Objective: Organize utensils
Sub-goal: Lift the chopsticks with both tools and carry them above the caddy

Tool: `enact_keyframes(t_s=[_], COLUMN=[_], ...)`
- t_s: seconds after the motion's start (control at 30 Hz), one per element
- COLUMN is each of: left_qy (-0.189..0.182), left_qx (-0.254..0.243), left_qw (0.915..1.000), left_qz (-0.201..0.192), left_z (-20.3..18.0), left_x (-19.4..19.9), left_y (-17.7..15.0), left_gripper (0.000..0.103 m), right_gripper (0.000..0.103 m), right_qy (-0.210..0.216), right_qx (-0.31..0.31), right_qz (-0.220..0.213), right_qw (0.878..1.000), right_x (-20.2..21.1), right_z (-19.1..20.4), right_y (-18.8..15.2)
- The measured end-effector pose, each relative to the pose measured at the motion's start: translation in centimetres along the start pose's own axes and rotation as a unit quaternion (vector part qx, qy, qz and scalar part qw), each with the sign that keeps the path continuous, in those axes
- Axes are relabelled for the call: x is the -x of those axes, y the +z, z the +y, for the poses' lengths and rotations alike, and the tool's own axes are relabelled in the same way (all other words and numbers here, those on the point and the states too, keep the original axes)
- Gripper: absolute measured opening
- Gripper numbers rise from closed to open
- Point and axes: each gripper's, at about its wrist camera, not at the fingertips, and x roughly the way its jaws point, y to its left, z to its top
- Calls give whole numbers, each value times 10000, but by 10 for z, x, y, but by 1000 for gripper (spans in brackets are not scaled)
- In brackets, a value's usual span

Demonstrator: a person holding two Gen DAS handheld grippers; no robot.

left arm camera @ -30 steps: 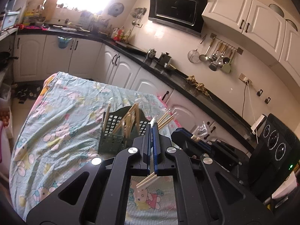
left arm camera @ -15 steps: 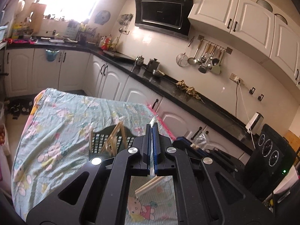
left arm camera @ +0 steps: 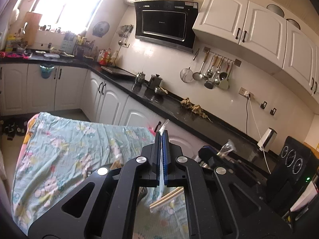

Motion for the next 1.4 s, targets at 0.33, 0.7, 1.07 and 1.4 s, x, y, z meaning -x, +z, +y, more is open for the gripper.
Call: enact_keyframes(t_s=[0.33,0.7,1.07,1.4], left_qy=[228,346,434,528], left_qx=[-1,-66,-295,-242], left_qw=[9997,9994,9981,9964], left_qz=[-100,13,325,617], left_z=[11,28,37,56], left_x=[-22,-55,-85,-107], left_y=[24,13,-20,-46], left_gripper=[0,0,0,0], right_gripper=[5,5,5,5], right_qy=[-259,-272,-444,-576], right_qx=[-43,-115,-2,25], right_qz=[-319,-109,138,535], right_qw=[9991,9995,9989,9969], right_x=[-25,-69,-105,-136], right_z=[-25,-35,-33,-35], right_y=[14,-3,-31,-60])
